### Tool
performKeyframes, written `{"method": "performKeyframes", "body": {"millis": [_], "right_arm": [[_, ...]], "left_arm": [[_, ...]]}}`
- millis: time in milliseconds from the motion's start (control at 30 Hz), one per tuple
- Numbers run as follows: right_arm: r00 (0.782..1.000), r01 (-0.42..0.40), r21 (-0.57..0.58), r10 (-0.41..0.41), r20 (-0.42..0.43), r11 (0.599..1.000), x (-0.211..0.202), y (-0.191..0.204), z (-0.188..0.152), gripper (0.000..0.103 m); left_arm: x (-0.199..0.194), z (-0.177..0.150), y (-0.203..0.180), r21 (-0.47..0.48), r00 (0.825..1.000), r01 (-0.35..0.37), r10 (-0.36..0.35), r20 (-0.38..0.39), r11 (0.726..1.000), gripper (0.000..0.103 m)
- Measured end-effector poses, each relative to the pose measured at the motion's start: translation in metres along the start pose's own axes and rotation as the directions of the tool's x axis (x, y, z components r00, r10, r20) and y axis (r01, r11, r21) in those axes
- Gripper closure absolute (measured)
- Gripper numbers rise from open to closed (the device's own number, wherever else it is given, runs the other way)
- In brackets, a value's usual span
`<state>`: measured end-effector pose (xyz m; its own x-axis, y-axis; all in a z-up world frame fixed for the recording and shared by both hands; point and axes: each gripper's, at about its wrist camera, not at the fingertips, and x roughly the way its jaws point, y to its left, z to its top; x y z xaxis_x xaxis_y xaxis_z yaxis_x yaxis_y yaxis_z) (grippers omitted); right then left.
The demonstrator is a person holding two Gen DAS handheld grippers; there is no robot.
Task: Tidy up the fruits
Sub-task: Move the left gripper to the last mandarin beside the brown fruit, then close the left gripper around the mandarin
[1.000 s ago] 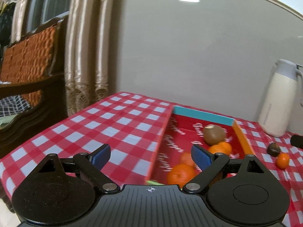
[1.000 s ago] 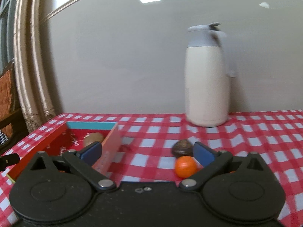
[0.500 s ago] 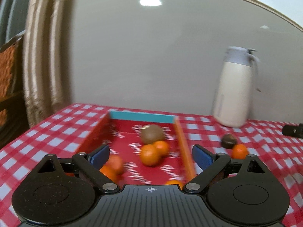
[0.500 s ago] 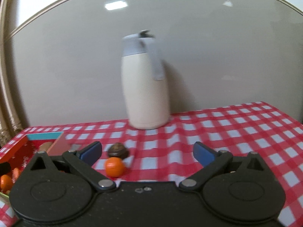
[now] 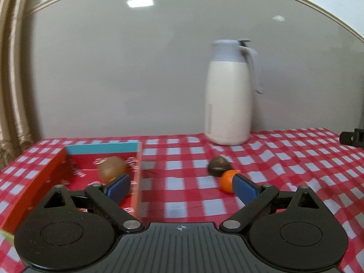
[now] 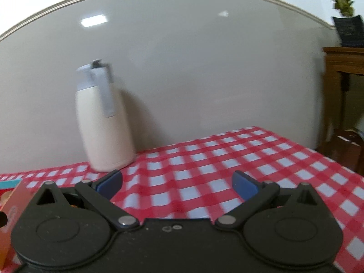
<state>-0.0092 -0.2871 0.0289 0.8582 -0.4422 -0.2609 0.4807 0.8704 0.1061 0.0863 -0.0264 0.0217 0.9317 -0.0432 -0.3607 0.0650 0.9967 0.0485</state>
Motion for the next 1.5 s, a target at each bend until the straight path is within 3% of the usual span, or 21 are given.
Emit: {"method": "performKeyframes", "body": {"millis": [200,633,900,1033,1500], "right_arm": [[0.995,0.096,0.031,-0.096,0.009,0.995,0.001,-0.024,-0.001,0.000],[0.989,0.144,0.054,-0.145,0.019,0.988,0.000,-0.051,-0.001,0.000],[0.992,0.127,0.087,-0.126,-0.013,0.988,0.004,-0.057,-0.001,0.000],[0.994,0.111,0.080,-0.110,-0.015,0.991,0.005,-0.053,-0.001,0.000],[0.993,0.116,0.088,-0.114,-0.023,0.989,0.005,-0.055,-0.001,0.000]], "left_arm": [[0.026,0.007,-0.026,0.005,0.998,0.049,-0.049,-0.038,0.999,0.008],[0.084,0.007,-0.068,0.011,0.986,0.100,-0.097,-0.133,0.995,0.008],[0.109,0.005,-0.071,-0.038,0.973,0.122,-0.127,-0.194,0.992,0.024],[0.118,0.004,-0.070,-0.067,0.962,0.138,-0.149,-0.227,0.988,0.042],[0.124,0.001,-0.073,-0.059,0.961,0.112,-0.123,-0.246,0.992,0.056]]}}
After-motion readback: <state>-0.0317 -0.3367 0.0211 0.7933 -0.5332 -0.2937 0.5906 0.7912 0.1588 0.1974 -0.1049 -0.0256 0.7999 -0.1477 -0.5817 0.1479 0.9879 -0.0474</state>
